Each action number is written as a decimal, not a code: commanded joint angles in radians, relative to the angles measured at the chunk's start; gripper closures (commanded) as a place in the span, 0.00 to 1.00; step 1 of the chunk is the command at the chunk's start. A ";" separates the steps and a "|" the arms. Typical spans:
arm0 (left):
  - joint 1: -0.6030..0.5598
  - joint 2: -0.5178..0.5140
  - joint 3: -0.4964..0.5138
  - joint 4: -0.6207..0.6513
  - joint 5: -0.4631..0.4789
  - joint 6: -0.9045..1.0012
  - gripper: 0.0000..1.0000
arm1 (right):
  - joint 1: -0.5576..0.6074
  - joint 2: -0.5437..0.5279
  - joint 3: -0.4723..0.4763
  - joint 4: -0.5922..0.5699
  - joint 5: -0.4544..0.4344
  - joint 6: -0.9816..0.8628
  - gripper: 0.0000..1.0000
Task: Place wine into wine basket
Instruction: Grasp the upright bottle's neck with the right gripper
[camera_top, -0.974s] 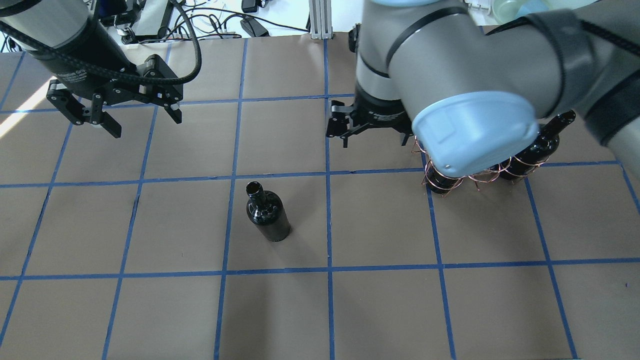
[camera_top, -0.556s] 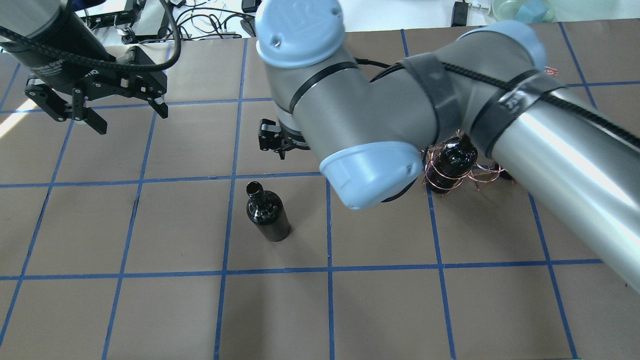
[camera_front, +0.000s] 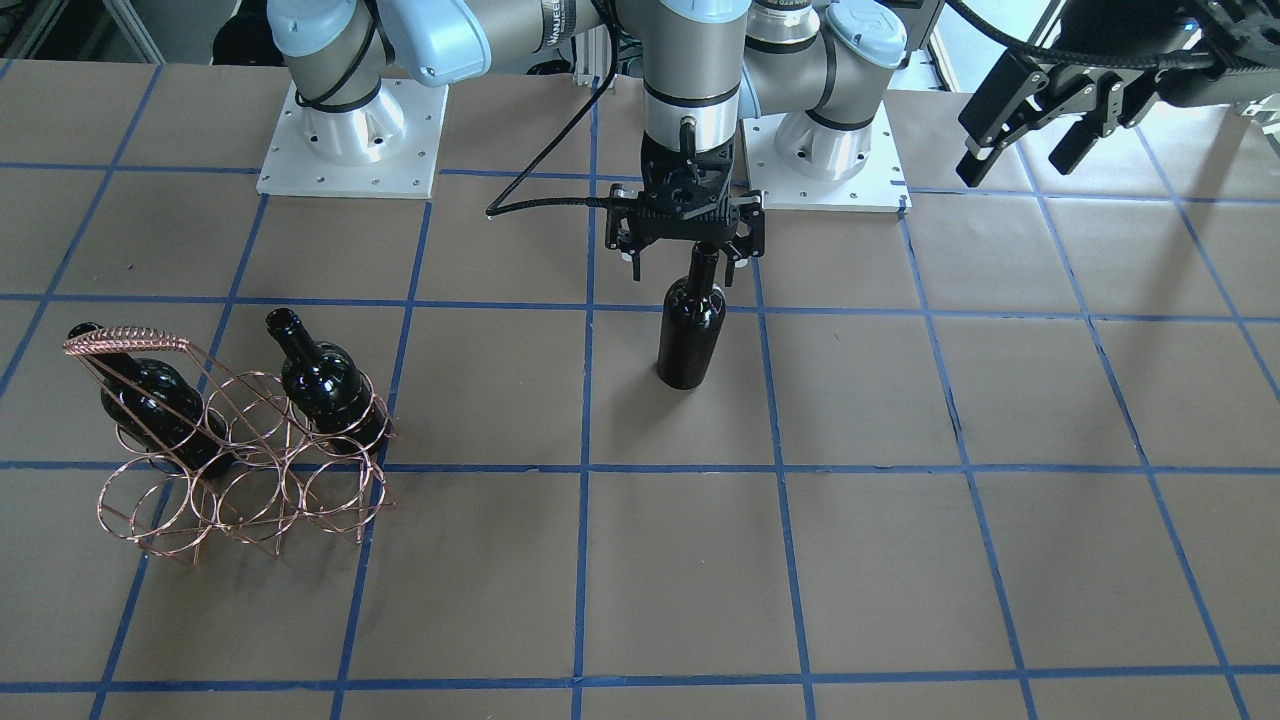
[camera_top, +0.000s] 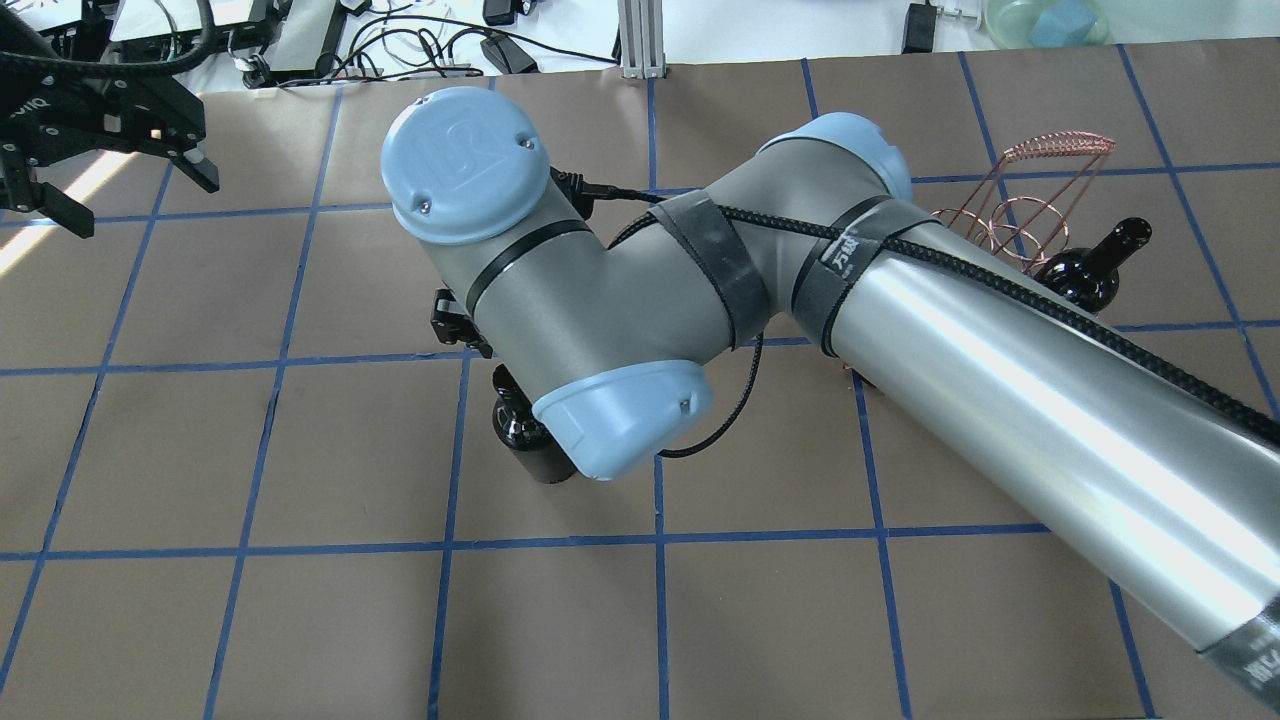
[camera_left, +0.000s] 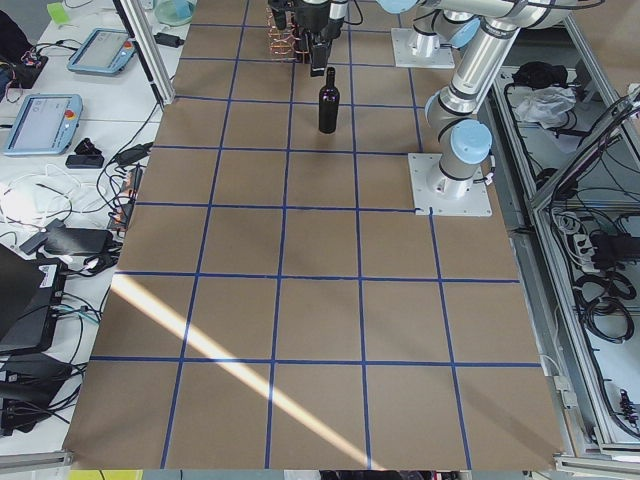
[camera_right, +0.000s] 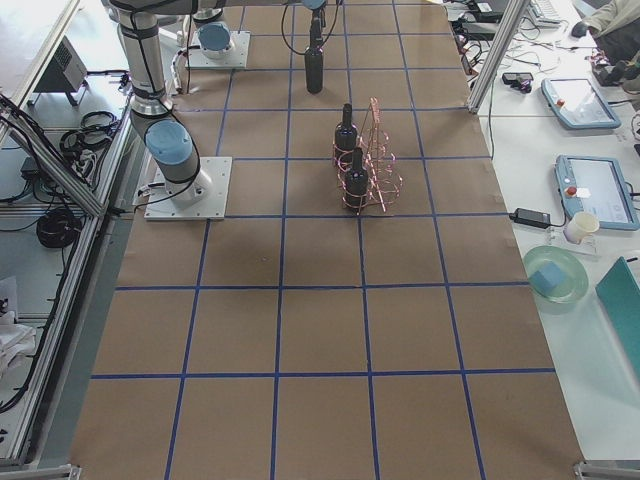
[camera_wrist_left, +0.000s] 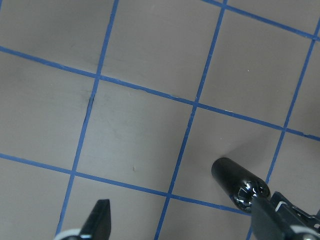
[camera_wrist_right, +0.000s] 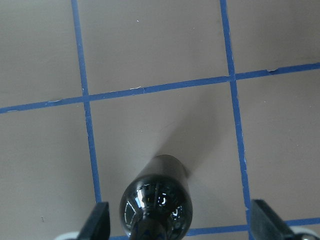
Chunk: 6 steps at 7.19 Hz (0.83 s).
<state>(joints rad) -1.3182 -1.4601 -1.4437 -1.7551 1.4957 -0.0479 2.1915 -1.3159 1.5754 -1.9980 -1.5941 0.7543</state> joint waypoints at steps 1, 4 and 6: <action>0.011 0.003 -0.001 0.008 0.038 -0.003 0.00 | 0.008 0.020 0.001 -0.008 0.032 0.020 0.00; 0.014 0.004 0.002 0.011 0.035 0.003 0.00 | 0.030 0.043 0.003 0.001 0.039 0.008 0.03; 0.013 0.004 0.003 0.066 0.029 0.002 0.00 | 0.031 0.043 0.005 0.011 0.039 0.008 0.19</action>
<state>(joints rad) -1.3054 -1.4558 -1.4408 -1.7132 1.5305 -0.0454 2.2210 -1.2733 1.5794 -1.9920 -1.5558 0.7622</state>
